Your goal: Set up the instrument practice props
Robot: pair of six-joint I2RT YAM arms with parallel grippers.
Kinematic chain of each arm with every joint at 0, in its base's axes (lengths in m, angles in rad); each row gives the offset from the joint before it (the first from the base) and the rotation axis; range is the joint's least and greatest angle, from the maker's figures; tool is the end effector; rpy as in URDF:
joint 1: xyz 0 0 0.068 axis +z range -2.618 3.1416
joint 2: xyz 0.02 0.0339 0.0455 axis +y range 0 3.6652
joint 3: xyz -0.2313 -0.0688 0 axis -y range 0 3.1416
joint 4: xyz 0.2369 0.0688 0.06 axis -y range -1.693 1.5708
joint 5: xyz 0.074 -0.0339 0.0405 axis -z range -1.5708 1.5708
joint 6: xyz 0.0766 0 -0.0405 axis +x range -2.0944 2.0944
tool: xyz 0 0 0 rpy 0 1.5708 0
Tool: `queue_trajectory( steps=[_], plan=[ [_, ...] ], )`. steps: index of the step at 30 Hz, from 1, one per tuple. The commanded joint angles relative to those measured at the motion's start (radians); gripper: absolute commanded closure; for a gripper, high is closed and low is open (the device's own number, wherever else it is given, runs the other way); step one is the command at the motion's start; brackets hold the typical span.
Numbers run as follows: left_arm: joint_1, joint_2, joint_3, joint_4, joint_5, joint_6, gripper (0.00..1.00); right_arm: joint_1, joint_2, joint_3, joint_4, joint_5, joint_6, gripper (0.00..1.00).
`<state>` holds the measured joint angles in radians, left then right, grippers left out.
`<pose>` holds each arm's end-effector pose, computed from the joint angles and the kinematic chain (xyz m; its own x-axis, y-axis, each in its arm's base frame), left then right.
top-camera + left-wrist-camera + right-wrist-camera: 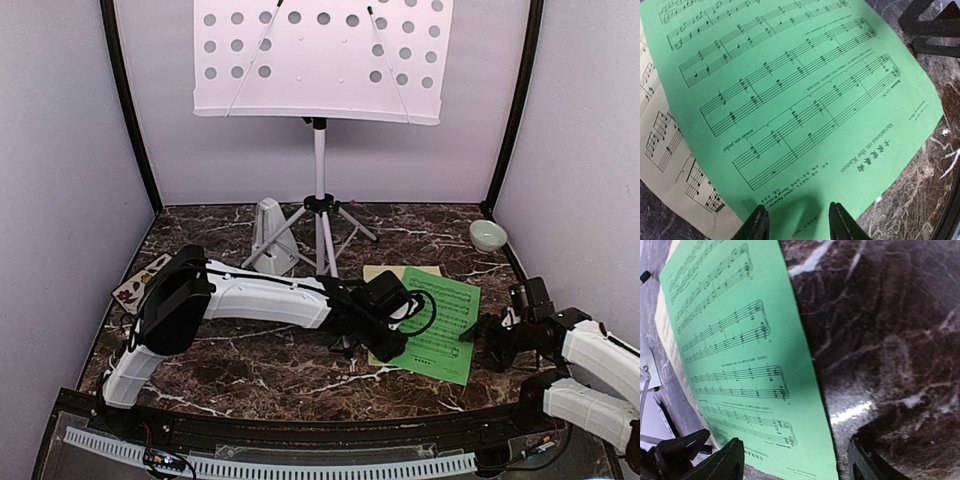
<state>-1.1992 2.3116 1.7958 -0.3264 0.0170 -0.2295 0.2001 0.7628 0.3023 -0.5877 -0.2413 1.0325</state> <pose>0.1847 -0.4776 0.1072 -0.4767 0.5968 -0.6455 0.8496 0.5014 -0.1638 0.1588 0.0509 0.0932 -0.7015 0.7084 -0.0781 0.5703 0.6236 0.5347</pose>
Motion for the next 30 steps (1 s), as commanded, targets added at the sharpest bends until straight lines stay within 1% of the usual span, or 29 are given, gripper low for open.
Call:
queue_trajectory(
  steps=[1, 5, 10, 14, 16, 18, 20, 22, 25, 28, 30],
  plan=[
    [0.015, 0.030, 0.067, -0.109, -0.009, -0.036, 0.59, -0.015, 0.013, -0.076, 0.105, -0.055, -0.013, 0.29],
    [0.025, 0.060, 0.081, -0.104, 0.050, -0.032, 0.62, -0.019, 0.020, -0.101, 0.186, -0.092, -0.014, 0.32],
    [0.026, 0.103, 0.110, -0.114, 0.107, -0.020, 0.65, -0.020, -0.029, -0.085, 0.288, -0.163, 0.035, 0.41],
    [0.026, 0.113, 0.116, -0.117, 0.125, -0.020, 0.66, -0.021, -0.085, -0.082, 0.377, -0.199, 0.073, 0.46],
    [0.026, 0.116, 0.117, -0.118, 0.126, -0.021, 0.66, -0.021, -0.082, -0.084, 0.390, -0.207, 0.079, 0.47],
    [0.026, 0.116, 0.116, -0.122, 0.121, -0.022, 0.66, -0.021, -0.063, -0.056, 0.314, -0.168, 0.051, 0.44],
    [0.026, 0.116, 0.117, -0.128, 0.116, -0.021, 0.66, -0.021, -0.028, 0.018, 0.152, -0.062, -0.007, 0.37],
    [0.026, 0.113, 0.117, -0.128, 0.114, -0.020, 0.66, -0.022, 0.004, 0.080, 0.039, 0.030, -0.059, 0.33],
    [0.026, 0.096, 0.114, -0.114, 0.114, -0.019, 0.66, -0.032, 0.053, 0.133, 0.006, 0.087, -0.099, 0.28],
    [0.026, 0.068, 0.122, -0.098, 0.101, -0.023, 0.66, -0.068, 0.113, 0.157, -0.026, 0.116, -0.137, 0.28],
    [0.027, 0.061, 0.144, -0.106, 0.092, -0.023, 0.65, -0.094, 0.129, 0.147, -0.011, 0.103, -0.154, 0.28]
  ],
)
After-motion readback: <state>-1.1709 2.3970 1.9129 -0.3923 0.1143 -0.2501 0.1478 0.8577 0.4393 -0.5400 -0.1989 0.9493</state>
